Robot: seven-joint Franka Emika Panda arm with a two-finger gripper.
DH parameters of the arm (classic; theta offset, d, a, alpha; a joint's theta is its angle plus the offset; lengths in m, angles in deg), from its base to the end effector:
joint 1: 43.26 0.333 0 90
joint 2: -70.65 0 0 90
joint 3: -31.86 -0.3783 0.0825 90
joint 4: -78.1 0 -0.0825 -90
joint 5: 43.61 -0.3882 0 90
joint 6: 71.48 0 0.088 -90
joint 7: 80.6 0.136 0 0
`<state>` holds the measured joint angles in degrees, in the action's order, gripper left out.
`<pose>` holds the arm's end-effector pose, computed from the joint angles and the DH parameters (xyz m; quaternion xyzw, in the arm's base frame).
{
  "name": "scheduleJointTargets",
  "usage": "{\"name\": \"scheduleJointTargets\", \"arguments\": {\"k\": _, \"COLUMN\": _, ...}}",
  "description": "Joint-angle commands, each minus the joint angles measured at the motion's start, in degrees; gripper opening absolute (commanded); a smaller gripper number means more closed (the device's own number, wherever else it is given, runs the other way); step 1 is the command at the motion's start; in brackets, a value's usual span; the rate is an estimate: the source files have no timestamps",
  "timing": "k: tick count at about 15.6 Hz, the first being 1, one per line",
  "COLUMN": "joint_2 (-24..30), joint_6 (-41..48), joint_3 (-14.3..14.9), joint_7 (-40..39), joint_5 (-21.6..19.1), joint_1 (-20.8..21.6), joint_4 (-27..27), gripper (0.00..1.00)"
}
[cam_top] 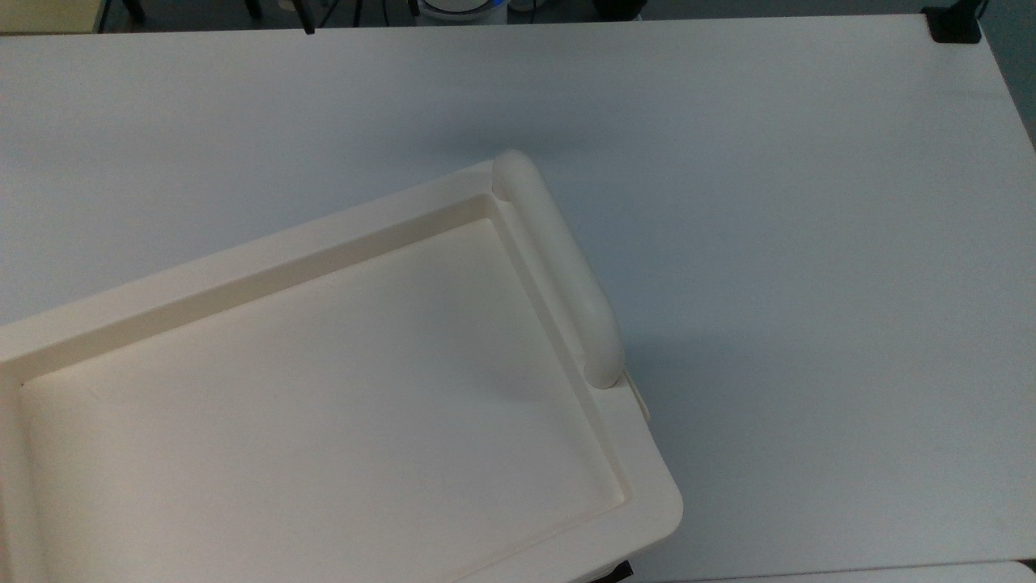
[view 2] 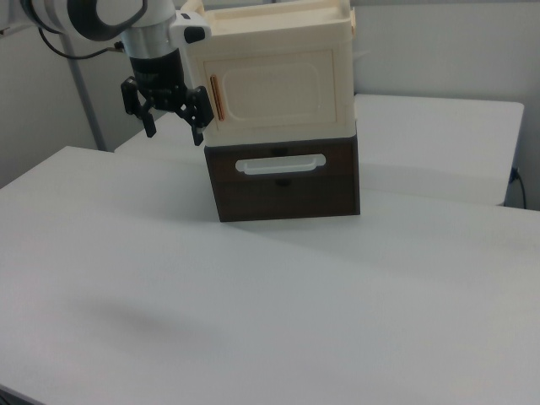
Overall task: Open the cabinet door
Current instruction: 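Move the gripper to the orange handle on the cabinet door edge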
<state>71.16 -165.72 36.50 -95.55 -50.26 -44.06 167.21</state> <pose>0.5650 -0.0390 0.6781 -0.9938 -0.0812 -0.0587 0.0487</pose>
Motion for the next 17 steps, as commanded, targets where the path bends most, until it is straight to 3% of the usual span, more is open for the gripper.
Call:
{"name": "scheduleJointTargets", "arguments": {"k": 1, "joint_2": 0.28, "joint_6": -4.44, "joint_3": 0.1, "joint_7": -1.83, "joint_5": -1.18, "joint_1": -0.08, "joint_4": 0.36, "gripper": 1.0}}
{"name": "scheduleJointTargets", "arguments": {"k": 12, "joint_2": -3.32, "joint_6": -18.96, "joint_3": -0.25, "joint_7": -2.62, "joint_5": -1.27, "joint_1": 1.32, "joint_4": -0.16, "gripper": 0.98}}
{"name": "scheduleJointTargets", "arguments": {"k": 15, "joint_2": -4.29, "joint_6": -22.03, "joint_3": -0.25, "joint_7": -4.56, "joint_5": -1.88, "joint_1": 1.76, "joint_4": -0.69, "gripper": 0.82}}
{"name": "scheduleJointTargets", "arguments": {"k": 17, "joint_2": -4.56, "joint_6": -24.75, "joint_3": -0.34, "joint_7": -4.03, "joint_5": -2.06, "joint_1": 1.85, "joint_4": -0.78, "gripper": 0.64}}
